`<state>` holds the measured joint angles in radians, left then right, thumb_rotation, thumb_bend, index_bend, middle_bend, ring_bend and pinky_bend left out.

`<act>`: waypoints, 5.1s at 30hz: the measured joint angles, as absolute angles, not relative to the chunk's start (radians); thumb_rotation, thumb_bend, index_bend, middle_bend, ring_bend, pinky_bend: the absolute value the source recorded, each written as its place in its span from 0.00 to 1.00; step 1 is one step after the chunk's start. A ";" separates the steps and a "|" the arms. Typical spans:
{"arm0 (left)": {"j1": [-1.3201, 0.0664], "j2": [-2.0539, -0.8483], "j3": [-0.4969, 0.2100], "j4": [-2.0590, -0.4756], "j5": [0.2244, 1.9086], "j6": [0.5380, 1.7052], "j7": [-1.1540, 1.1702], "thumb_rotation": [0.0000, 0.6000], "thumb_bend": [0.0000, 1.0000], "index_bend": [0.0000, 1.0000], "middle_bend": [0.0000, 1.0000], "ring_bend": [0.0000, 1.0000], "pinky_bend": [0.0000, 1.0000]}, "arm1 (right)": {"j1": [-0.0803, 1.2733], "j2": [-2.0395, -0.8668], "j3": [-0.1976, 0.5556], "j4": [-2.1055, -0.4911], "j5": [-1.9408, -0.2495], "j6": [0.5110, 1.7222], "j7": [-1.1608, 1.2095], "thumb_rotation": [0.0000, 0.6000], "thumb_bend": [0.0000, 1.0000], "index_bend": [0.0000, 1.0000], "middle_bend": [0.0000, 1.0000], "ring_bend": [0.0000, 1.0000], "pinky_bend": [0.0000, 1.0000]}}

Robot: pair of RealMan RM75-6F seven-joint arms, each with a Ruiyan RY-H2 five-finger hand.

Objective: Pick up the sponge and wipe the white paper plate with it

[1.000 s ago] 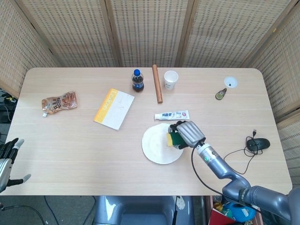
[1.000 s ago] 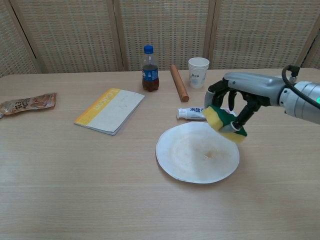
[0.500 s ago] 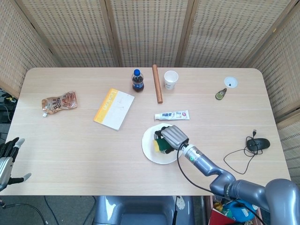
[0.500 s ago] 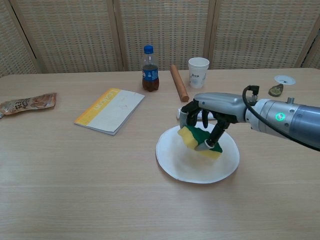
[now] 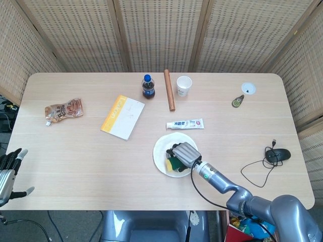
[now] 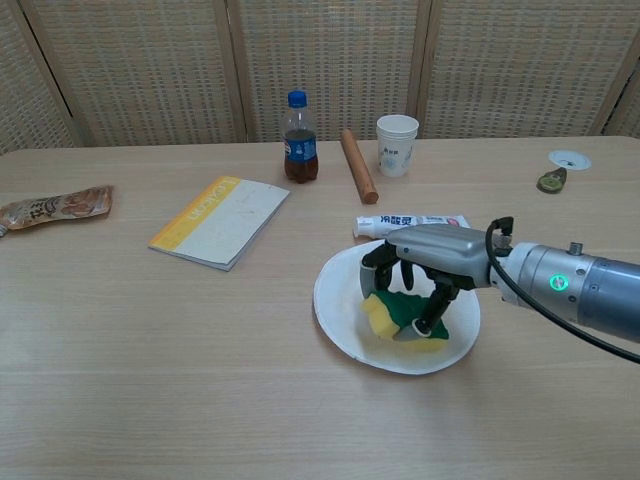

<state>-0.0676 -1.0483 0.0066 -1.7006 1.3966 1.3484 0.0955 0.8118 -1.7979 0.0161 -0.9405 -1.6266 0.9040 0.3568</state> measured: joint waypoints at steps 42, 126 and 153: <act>-0.066 -1.037 0.017 -1.701 1.412 1.359 0.067 1.00 0.00 0.00 0.00 0.00 0.00 | 0.801 -1.907 0.077 -0.835 -1.499 0.901 0.354 1.00 0.34 0.48 0.53 0.35 0.43; -0.069 -1.022 0.036 -1.711 1.439 1.352 0.042 1.00 0.00 0.00 0.00 0.00 0.00 | 0.710 -1.945 0.034 -0.784 -1.632 1.224 0.538 1.00 0.45 0.51 0.53 0.35 0.43; -0.073 -1.017 0.054 -1.713 1.484 1.352 0.029 1.00 0.00 0.00 0.00 0.00 0.00 | 0.715 -1.539 0.145 -1.239 -1.238 0.806 -0.126 1.00 0.14 0.00 0.00 0.00 0.00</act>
